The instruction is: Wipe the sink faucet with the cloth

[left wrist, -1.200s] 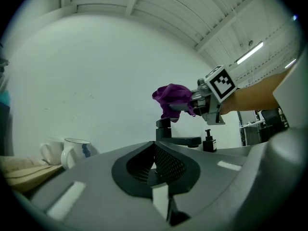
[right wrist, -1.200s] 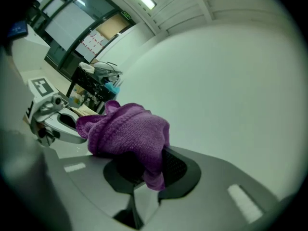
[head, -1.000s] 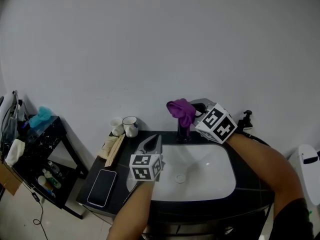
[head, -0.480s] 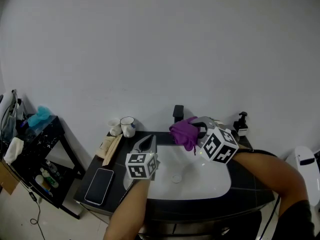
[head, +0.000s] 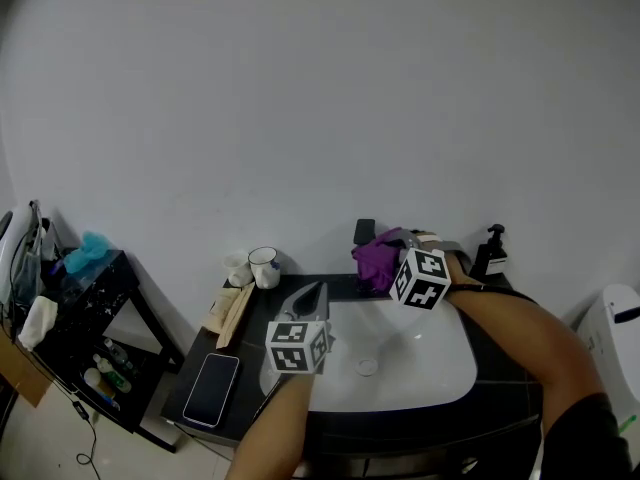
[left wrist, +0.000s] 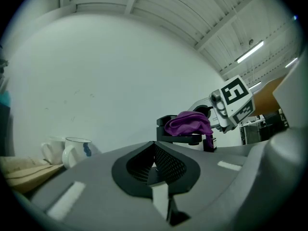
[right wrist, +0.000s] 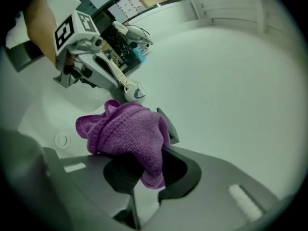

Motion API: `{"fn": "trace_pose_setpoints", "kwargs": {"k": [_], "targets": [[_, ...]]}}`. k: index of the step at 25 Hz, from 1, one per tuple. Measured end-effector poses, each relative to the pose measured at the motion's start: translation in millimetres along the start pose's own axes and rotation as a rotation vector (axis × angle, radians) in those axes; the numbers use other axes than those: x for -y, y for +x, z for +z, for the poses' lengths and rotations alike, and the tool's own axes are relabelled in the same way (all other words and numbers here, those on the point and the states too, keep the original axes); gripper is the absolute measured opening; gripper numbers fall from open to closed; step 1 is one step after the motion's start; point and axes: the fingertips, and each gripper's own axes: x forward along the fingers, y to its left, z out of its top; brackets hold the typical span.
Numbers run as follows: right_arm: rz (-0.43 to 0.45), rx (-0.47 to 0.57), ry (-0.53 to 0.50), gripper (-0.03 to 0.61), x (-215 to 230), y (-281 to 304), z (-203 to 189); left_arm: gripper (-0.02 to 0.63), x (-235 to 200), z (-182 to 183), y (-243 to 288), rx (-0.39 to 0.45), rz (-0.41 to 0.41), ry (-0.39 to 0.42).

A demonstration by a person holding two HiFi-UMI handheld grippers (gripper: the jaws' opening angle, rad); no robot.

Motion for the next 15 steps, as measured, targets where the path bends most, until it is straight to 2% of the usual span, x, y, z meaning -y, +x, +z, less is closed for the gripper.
{"fn": "trace_pose_setpoints", "kwargs": {"k": [6, 15], "targets": [[0.003, -0.027, 0.020, 0.071, 0, 4, -7, 0.018, -3, 1, -1, 0.001, 0.009, 0.001], [0.065, 0.071, -0.041, 0.072, -50, -70, 20, 0.018, -12, 1, -5, 0.002, 0.048, -0.006]]}}
